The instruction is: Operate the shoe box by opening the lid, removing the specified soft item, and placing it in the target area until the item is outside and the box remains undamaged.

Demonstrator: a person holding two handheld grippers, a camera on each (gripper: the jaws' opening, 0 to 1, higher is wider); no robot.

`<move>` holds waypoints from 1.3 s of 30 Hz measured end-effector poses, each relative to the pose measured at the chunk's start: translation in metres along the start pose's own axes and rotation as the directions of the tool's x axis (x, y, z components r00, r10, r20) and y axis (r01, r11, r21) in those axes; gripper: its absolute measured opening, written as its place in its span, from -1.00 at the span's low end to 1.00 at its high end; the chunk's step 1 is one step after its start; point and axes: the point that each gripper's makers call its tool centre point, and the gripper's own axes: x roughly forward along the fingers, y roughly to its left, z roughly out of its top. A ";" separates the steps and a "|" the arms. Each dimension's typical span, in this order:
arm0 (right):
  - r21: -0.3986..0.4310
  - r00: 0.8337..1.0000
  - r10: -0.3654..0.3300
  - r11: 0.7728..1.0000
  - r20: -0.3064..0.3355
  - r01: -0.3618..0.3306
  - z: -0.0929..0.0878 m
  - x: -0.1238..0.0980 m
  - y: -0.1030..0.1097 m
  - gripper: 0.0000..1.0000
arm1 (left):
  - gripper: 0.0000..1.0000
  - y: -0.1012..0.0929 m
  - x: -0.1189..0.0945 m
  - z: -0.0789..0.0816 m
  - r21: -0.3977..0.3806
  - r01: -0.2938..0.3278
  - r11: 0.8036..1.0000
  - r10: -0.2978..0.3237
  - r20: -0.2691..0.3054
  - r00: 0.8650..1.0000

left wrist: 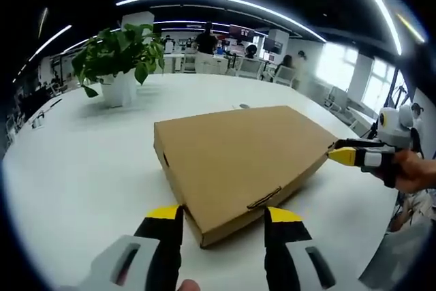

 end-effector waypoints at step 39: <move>0.039 1.000 0.008 0.999 0.028 -0.009 0.002 -0.031 0.027 -0.09 | -0.18 -0.001 -0.047 -0.003 -0.001 -0.005 1.000 0.005 -0.002 1.000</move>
